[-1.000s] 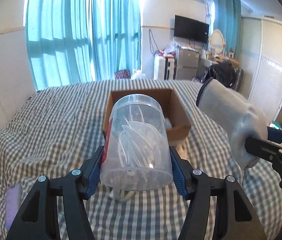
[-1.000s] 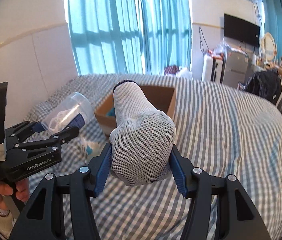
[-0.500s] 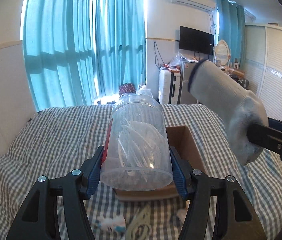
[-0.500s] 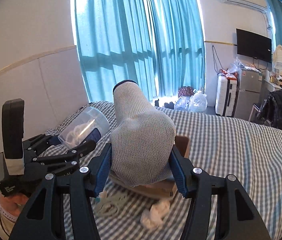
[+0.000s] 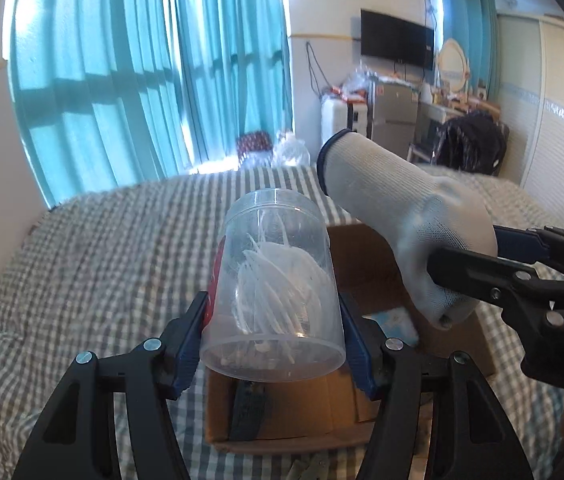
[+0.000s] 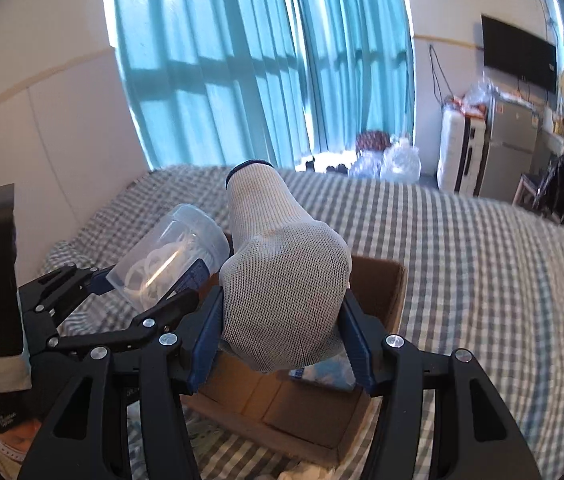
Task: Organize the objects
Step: 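Carry the sock and jar into the box and open both tools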
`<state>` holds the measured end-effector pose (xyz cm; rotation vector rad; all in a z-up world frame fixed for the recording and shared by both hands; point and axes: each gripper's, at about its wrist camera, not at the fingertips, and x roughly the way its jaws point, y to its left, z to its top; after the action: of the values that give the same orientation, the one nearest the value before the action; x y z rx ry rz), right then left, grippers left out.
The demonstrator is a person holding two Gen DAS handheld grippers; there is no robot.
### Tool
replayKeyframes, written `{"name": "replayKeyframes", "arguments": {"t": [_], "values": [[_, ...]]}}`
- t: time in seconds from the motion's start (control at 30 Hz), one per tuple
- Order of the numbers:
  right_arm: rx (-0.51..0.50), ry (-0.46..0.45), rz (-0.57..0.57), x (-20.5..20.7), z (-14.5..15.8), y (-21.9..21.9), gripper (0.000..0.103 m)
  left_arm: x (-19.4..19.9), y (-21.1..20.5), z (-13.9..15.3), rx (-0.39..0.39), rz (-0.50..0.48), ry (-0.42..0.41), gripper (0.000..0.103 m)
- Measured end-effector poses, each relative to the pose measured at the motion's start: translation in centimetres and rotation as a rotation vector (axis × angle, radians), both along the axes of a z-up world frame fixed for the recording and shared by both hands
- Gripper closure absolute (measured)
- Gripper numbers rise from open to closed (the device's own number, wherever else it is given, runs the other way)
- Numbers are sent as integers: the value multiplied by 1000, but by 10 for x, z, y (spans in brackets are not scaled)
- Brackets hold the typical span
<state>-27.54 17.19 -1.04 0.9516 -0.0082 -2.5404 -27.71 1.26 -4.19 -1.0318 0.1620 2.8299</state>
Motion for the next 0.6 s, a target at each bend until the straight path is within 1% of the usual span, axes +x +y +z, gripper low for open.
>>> {"name": "replayKeyframes", "arguments": {"t": [0.13, 0.23, 0.27, 0.33, 0.4, 0.47, 0.5, 0.57, 0.6], "values": [[8, -47, -5, -9, -28, 7, 48, -8, -4, -21, 23, -12, -46, 40], [-4, -66, -13, -12, -33, 14, 47, -11, -1, -29, 11, -9, -65, 40], [-9, -66, -13, -11, -32, 15, 45, -10, 0, -31, 12, -10, -69, 40], [-20, -51, -26, -7, -25, 17, 44, -9, 2, -31, 14, -10, -75, 40], [-40, -35, -32, -3, -17, 20, 40, -5, 5, -28, 11, -10, -72, 40], [-59, -15, -41, 4, -6, 23, 29, -1, 6, -21, 8, -13, -62, 38], [-65, -2, -48, 9, 1, 25, 29, 2, 6, -16, 10, -15, -51, 37], [-69, 18, -56, 16, 14, 25, 28, 9, 6, -7, 11, -14, -35, 25], [-68, 28, -60, 21, 21, 26, 28, 14, 5, -1, 12, -7, -26, 23]]}}
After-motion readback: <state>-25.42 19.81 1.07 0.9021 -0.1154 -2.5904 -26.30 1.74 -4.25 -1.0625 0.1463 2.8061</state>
